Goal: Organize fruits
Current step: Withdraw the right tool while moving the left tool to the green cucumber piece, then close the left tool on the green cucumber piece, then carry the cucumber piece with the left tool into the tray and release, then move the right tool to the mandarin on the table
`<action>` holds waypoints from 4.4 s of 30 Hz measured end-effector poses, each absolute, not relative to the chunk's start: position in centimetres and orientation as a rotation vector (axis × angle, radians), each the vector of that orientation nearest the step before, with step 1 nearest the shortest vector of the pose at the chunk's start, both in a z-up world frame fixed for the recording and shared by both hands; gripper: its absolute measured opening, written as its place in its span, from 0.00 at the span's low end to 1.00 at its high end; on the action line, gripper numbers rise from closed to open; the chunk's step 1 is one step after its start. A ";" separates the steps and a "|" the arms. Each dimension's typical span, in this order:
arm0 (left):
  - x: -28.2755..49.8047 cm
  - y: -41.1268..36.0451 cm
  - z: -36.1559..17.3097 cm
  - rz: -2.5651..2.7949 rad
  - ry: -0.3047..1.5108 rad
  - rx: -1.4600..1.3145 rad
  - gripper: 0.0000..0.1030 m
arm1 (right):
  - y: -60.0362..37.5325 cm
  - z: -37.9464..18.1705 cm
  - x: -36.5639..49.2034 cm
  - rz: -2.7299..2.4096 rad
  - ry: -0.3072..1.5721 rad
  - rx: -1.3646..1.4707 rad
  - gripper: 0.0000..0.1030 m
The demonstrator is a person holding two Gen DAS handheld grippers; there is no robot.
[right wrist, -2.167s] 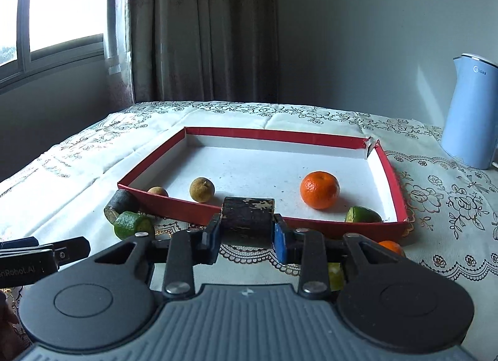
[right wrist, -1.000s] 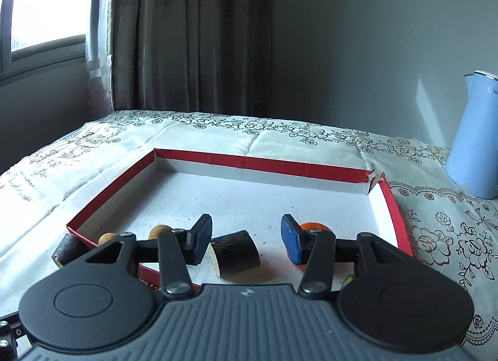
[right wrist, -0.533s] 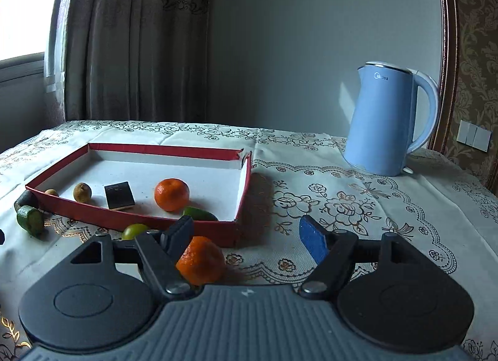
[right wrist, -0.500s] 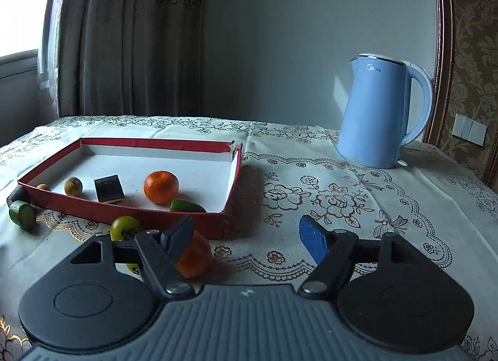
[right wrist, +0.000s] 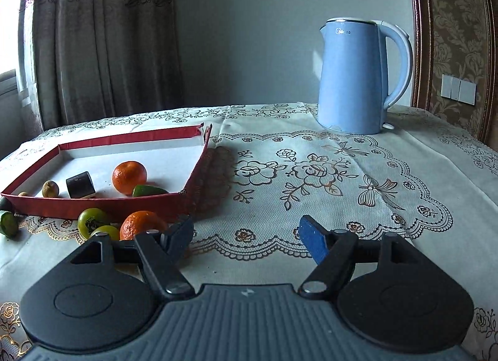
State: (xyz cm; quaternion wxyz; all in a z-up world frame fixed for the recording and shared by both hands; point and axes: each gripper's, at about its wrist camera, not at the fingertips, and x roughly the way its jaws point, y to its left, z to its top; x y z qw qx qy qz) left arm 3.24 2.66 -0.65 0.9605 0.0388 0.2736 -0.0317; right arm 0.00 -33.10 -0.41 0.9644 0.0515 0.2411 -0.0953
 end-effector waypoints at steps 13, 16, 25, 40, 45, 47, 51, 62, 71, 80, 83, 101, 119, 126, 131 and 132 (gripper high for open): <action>6.2 0.2 -1.6 -0.053 0.611 0.098 1.00 | -34.2 -1.7 2.1 -0.237 0.660 0.153 0.82; 6.4 0.1 -1.7 -0.053 0.615 0.093 1.00 | -33.8 -1.7 2.3 -0.242 0.673 0.131 0.84; 7.0 0.1 -2.0 -0.064 0.636 0.088 1.00 | -33.6 -1.8 2.7 -0.262 0.695 0.108 0.91; 7.2 1.6 -2.4 -0.080 0.662 0.013 0.86 | -33.7 -1.8 2.6 -0.258 0.693 0.114 0.92; 6.9 1.5 -2.3 -0.067 0.649 0.019 0.73 | -33.8 -1.9 2.6 -0.252 0.692 0.119 0.92; 6.7 1.4 -2.2 -0.071 0.639 0.021 0.61 | -33.8 -1.9 2.6 -0.249 0.692 0.121 0.93; 6.2 1.0 -2.0 -0.101 0.624 0.029 0.35 | -33.8 -1.8 2.6 -0.248 0.691 0.122 0.93; 4.9 -0.2 -1.1 -0.107 0.614 0.044 0.26 | -33.8 -1.9 2.6 -0.248 0.691 0.122 0.93; 3.4 -1.2 0.0 -0.145 0.587 0.050 0.26 | -33.8 -1.9 2.6 -0.248 0.691 0.122 0.93; 3.3 -1.5 0.6 -0.146 0.568 0.057 0.26 | -33.8 -1.9 2.7 -0.248 0.691 0.122 0.93; 3.5 -1.5 0.6 -0.144 0.568 0.061 0.26 | -33.8 -1.9 2.7 -0.248 0.691 0.122 0.93; 11.3 -2.8 2.6 -0.099 0.540 0.071 0.26 | -34.0 -1.8 2.6 -0.230 0.687 0.140 0.97; 11.1 -2.5 3.2 -0.052 0.504 0.104 0.78 | -34.3 -1.8 2.5 -0.216 0.681 0.162 0.99; 4.5 1.5 2.9 -0.089 0.506 0.029 0.90 | -34.8 -1.6 1.8 -0.193 0.632 0.203 0.98; 1.5 2.7 1.4 -0.114 0.521 0.018 0.91 | -34.2 -0.9 0.4 -0.109 0.532 0.180 0.98; 1.3 2.8 1.0 -0.123 0.525 0.019 0.91 | -34.0 -0.7 0.2 -0.099 0.514 0.165 0.98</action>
